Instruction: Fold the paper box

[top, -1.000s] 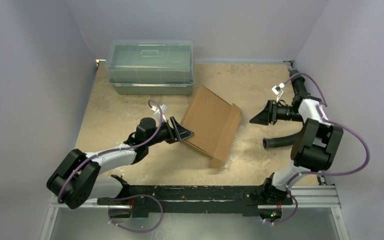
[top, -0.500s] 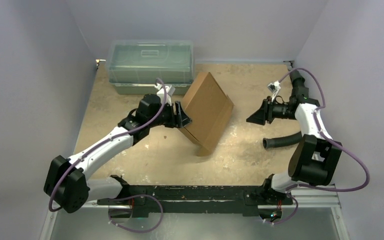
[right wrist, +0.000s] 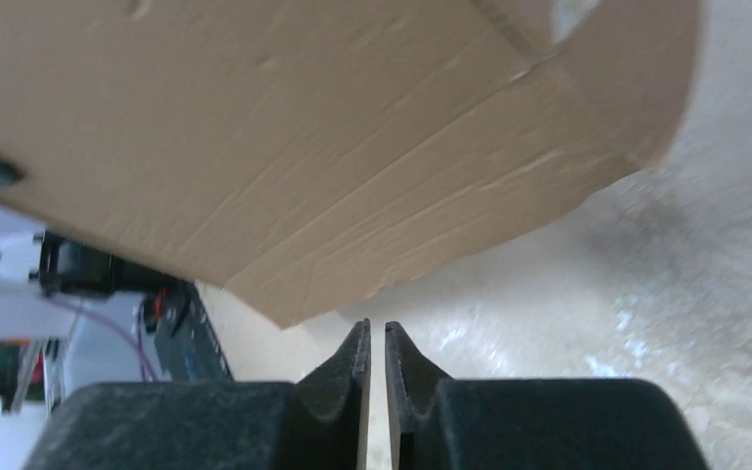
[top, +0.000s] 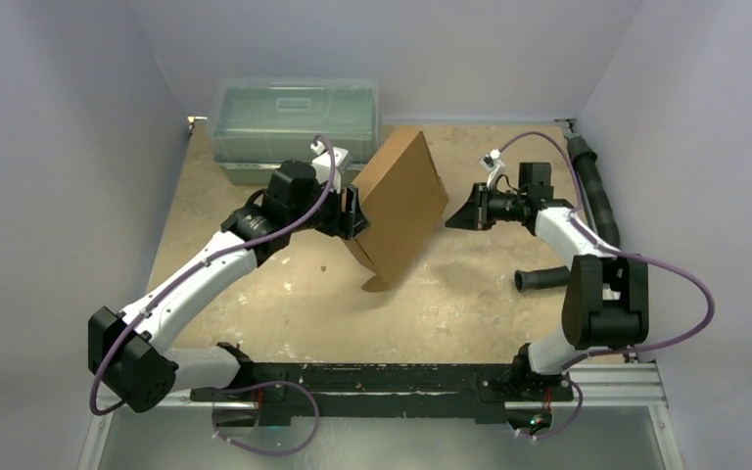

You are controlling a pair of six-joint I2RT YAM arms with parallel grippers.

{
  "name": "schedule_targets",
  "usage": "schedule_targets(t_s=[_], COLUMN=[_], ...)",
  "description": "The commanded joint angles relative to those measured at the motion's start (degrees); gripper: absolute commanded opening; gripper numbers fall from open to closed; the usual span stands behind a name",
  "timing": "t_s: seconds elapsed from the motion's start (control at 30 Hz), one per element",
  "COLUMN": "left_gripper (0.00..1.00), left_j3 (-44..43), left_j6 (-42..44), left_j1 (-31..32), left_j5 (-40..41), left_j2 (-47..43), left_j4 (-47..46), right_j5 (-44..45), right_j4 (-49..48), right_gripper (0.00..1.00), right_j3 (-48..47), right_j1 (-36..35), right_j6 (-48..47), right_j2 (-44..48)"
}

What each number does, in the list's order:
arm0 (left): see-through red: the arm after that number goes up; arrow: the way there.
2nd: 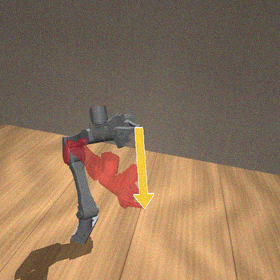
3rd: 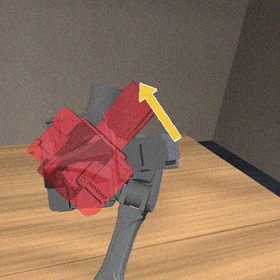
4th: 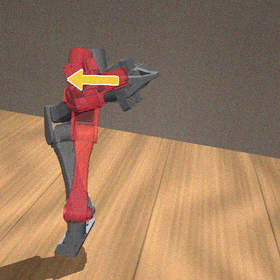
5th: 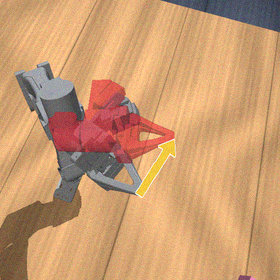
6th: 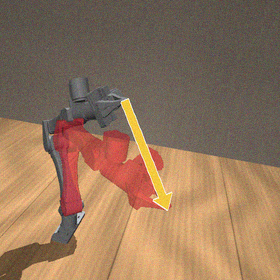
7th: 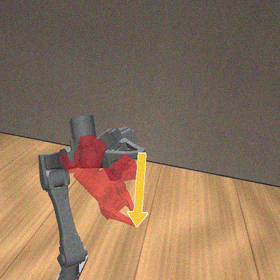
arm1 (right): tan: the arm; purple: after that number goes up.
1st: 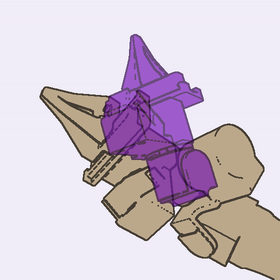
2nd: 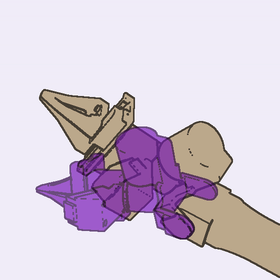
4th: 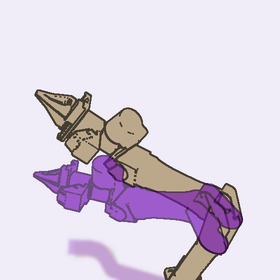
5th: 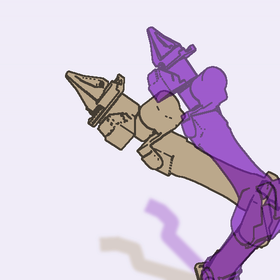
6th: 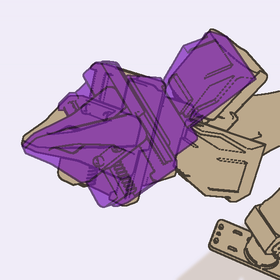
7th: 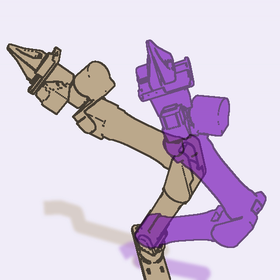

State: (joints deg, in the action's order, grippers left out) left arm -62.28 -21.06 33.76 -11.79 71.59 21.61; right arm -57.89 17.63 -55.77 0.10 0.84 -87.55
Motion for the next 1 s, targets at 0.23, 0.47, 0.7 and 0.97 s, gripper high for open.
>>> schedule_targets(t_s=[0.23,0.47,0.7,0.97], left_gripper=[0.20,0.19,0.19,0.18], left_j3=[-8.62,-7.29,-5.72,-3.43], left_j6=[14.75,20.63,25.72,29.06], left_j1=[9.21,15.14,18.46,22.86], left_j5=[10.64,21.25,25.49,30.00], left_j2=[0.22,0.73,-0.78,-1.16], left_j4=[-1.83,-5.73,-8.41,-10.00], right_j5=[2.88,0.82,1.59,0.91], right_j4=[-33.78,-40.17,-40.38,-44.02], right_gripper=[0.00,0.00,0.01,0.03], right_j3=[5.36,6.58,6.72,6.64], right_j1=[-2.47,-2.30,-1.97,-1.07], right_j6=[26.42,30.71,31.13,35.04], right_j2=[-4.96,-6.16,-8.27,-12.98])
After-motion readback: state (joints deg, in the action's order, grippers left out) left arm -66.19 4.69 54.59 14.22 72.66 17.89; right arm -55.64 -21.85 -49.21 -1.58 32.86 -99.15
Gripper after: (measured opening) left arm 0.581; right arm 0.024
